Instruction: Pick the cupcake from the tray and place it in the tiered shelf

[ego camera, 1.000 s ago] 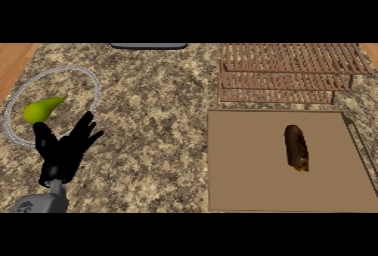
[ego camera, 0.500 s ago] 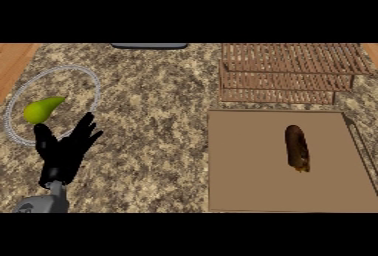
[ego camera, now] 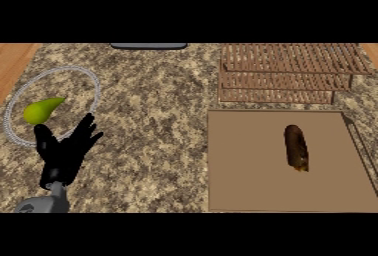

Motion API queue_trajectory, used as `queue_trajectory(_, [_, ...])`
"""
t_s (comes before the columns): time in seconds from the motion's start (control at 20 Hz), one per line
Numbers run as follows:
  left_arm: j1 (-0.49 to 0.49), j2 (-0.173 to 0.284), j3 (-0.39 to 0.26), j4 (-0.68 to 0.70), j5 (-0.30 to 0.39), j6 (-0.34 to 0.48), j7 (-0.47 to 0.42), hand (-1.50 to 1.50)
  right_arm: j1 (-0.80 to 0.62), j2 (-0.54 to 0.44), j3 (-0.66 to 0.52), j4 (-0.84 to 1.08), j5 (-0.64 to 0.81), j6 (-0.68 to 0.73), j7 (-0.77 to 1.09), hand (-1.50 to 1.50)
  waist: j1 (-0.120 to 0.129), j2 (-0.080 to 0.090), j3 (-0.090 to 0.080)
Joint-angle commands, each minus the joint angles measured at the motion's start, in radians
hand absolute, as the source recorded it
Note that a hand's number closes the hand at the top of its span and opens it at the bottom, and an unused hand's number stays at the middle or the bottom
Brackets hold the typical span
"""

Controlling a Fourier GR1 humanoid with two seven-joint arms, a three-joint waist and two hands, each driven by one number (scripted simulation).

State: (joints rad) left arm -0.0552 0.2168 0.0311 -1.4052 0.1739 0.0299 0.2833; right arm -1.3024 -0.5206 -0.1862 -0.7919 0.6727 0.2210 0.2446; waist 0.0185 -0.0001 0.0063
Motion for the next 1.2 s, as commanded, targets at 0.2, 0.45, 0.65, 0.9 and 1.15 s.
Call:
queue_trajectory(0.2, [0.002,0.007,0.012,0.031,0.004,-0.012,0.034,0.0,-0.026,0.015,-0.103,0.024,-0.061,-0.078,0.075,-1.5,-0.012,0.001,-0.006])
queue_trajectory(0.45, [0.03,-0.008,0.007,0.052,-0.018,-0.004,-0.004,0.0,-0.053,-0.009,-0.198,0.077,-0.139,-0.116,0.045,-1.5,-0.005,0.005,-0.006])
queue_trajectory(0.65, [0.003,-0.012,-0.006,0.052,-0.025,-0.004,0.023,0.0,-0.095,0.037,-0.265,0.084,-0.218,-0.155,0.096,-1.5,-0.007,0.005,-0.007])
queue_trajectory(0.9, [0.051,0.014,0.029,0.007,0.008,-0.029,0.028,0.0,-0.087,-0.002,-0.36,0.055,-0.307,-0.194,0.127,-1.5,-0.01,-0.001,-0.006])
queue_trajectory(1.15, [0.0,-0.015,0.019,0.061,-0.022,0.0,0.007,0.0,-0.069,-0.081,-0.383,0.053,-0.283,-0.302,0.123,-1.5,-0.019,0.003,-0.007])
